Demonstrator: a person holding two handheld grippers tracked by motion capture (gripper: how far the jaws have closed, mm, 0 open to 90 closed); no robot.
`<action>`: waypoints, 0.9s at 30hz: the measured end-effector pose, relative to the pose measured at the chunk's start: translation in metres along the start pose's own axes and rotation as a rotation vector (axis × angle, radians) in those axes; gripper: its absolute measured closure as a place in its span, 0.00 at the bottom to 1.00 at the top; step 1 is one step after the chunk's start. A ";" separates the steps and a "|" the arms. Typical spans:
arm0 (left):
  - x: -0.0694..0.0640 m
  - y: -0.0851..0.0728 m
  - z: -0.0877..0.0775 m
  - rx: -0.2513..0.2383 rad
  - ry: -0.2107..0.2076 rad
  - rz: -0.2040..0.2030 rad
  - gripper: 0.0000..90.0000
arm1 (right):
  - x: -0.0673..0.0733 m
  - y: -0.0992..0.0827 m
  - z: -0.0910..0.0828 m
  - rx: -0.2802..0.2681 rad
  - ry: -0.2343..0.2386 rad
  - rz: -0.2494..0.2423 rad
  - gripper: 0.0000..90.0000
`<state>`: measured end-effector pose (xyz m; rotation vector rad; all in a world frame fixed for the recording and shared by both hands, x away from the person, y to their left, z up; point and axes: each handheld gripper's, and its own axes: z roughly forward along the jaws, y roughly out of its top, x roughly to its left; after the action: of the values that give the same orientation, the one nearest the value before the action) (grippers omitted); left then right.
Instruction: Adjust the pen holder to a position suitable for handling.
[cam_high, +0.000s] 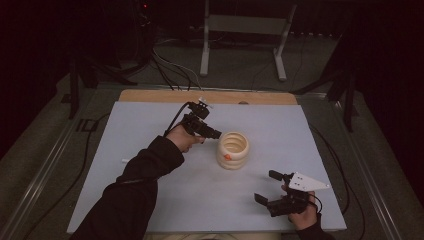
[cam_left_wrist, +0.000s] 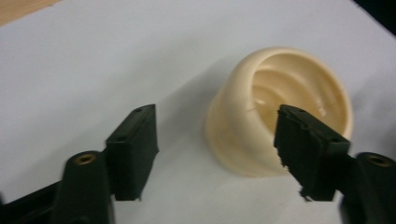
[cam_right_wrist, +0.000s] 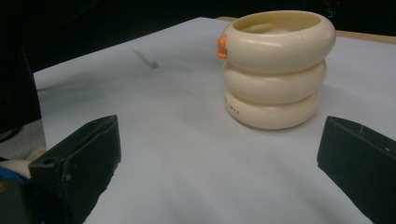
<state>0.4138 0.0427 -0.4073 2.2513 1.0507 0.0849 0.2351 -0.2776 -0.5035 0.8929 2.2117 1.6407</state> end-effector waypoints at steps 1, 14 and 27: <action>0.002 -0.002 -0.002 -0.002 -0.016 0.003 0.29 | 0.000 0.000 0.000 -0.001 0.001 0.001 0.00; 0.027 -0.029 -0.021 -0.003 -0.107 0.108 0.02 | 0.000 0.000 0.002 0.002 -0.001 0.001 0.00; 0.046 -0.061 -0.023 0.026 -0.138 0.256 0.00 | 0.000 0.000 0.002 0.003 -0.003 0.000 0.00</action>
<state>0.3970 0.1162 -0.4338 2.3682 0.6922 0.0225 0.2360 -0.2762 -0.5042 0.8959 2.2130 1.6357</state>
